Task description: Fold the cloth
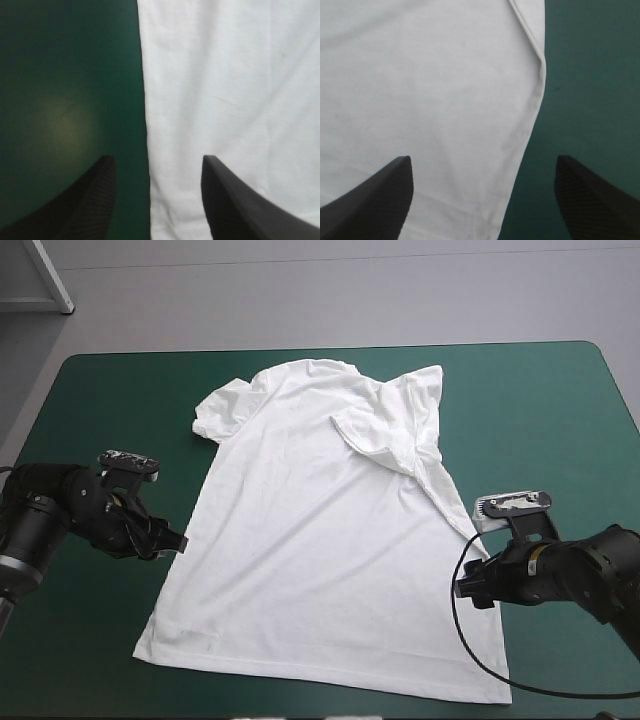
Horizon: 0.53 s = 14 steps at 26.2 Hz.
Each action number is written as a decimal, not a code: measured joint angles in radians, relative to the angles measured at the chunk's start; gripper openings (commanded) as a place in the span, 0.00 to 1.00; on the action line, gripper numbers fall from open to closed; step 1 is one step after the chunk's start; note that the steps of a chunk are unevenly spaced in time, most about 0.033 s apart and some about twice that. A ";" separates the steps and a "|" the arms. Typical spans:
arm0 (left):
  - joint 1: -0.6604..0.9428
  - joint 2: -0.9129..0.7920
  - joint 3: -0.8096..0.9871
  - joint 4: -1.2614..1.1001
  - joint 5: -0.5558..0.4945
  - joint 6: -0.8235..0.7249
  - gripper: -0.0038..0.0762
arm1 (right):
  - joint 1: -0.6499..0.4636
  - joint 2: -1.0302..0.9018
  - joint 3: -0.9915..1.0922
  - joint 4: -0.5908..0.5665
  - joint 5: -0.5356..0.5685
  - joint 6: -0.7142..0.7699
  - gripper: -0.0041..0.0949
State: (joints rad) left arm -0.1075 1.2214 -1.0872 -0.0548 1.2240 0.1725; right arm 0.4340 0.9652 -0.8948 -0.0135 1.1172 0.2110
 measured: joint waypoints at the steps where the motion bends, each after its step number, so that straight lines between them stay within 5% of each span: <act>1: 0.000 -0.002 0.008 0.001 0.000 -0.005 0.53 | 0.000 0.000 0.000 0.000 0.024 0.004 0.79; 4: 0.000 -0.024 0.113 0.010 0.000 -0.012 0.53 | 0.000 0.000 0.017 0.000 0.103 0.021 0.79; 14: 0.000 -0.030 0.433 0.036 -0.104 -0.065 0.53 | 0.000 -0.003 0.149 0.094 0.115 0.025 0.79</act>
State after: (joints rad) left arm -0.1075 1.1919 -0.6547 -0.0184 1.1197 0.1080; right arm 0.4340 0.9626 -0.7459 0.0808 1.2323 0.2363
